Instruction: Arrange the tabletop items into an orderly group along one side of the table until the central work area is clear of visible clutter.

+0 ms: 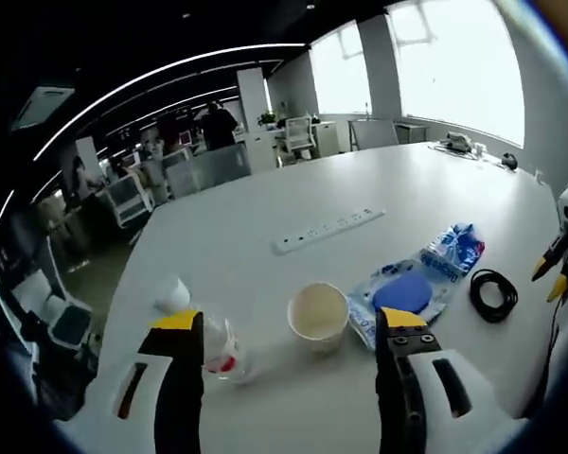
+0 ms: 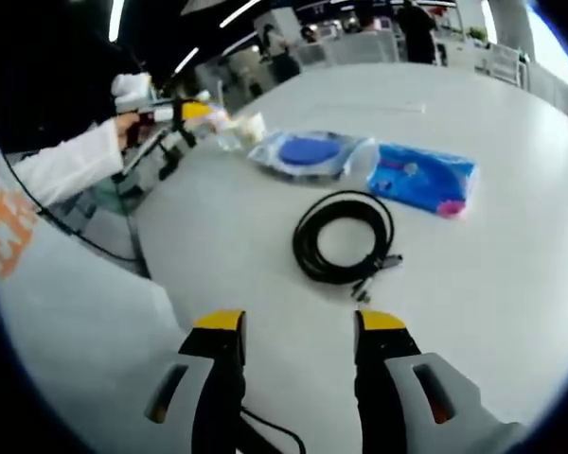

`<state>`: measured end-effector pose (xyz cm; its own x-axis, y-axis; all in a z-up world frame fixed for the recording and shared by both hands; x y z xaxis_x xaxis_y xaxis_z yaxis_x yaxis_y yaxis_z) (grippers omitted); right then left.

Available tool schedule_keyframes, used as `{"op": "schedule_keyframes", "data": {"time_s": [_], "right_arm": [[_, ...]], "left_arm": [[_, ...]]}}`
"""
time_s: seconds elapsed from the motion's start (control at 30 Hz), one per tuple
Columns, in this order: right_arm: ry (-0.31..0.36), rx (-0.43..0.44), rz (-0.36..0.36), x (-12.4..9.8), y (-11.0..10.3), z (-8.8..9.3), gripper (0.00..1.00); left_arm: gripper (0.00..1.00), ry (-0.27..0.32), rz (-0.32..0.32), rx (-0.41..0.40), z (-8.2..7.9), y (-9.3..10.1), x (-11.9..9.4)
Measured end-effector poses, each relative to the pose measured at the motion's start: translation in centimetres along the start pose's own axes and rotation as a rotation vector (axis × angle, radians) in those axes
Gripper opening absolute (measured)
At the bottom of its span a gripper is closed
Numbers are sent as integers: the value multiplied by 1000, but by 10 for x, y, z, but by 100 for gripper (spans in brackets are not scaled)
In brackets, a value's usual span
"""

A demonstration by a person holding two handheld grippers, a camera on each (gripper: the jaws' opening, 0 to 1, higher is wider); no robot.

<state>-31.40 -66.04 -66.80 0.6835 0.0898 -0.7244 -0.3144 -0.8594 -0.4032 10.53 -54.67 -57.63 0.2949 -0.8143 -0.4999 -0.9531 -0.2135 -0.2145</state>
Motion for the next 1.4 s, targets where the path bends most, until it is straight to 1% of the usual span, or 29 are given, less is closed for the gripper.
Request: {"op": "schedule_keyframes", "data": {"time_s": [0.1, 0.3, 0.37, 0.5, 0.6, 0.67, 0.73, 0.8, 0.87, 0.93, 1.03, 1.1, 1.17, 1.27, 1.4], "right_arm": [[1, 12, -3, 0, 0, 2, 44], [25, 39, 5, -2, 6, -2, 43], [28, 42, 7, -3, 7, -3, 43], [30, 56, 7, -3, 7, 0, 43], [30, 69, 11, -4, 7, 3, 43], [30, 80, 13, -5, 9, 6, 43], [29, 94, 16, -5, 10, 8, 42], [31, 112, 18, -6, 12, 9, 42], [36, 122, 23, -7, 13, 9, 41], [40, 131, 29, -8, 14, 9, 41], [44, 145, 31, -8, 15, 9, 41], [43, 150, 34, -8, 16, 9, 41], [42, 157, 35, -8, 16, 9, 40], [41, 171, 31, -7, 16, 10, 40], [38, 174, 35, -7, 15, 9, 39]], "left_arm": [[75, -5, -41, -10, 4, -9, -5], [74, -5, -75, -47, 5, -22, -7], [74, -3, -86, -52, 4, -26, -6], [73, 9, -135, -75, 1, -36, -2], [72, 10, -146, -95, 2, -40, 3], [71, 0, -151, -99, 4, -44, 8], [68, -7, -150, -103, 6, -46, 12], [66, -13, -159, -134, 9, -48, 15], [63, -4, -168, -180, 10, -52, 19], [59, -7, -167, -200, 12, -55, 22], [53, -15, -183, -201, 13, -59, 26], [52, -1, -209, -216, 12, -63, 26], [50, 4, -203, -229, 12, -66, 28], [46, -13, -201, -218, 13, -66, 31], [37, -29, -182, -234, 16, -66, 34]]}}
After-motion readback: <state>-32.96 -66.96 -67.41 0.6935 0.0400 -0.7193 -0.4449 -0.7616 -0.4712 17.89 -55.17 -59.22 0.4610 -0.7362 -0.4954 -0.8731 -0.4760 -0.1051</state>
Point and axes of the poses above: the point that each gripper's makers call its tool centre point, and the gripper's own axes: x roughly forward along the fingers, y roughly to its right, z roughly out of its underside, the point moved 7 cm from there along -x, roughly backward along the fingers, and after that the axes turned 5 degrees about x, right-handed, at the moved point
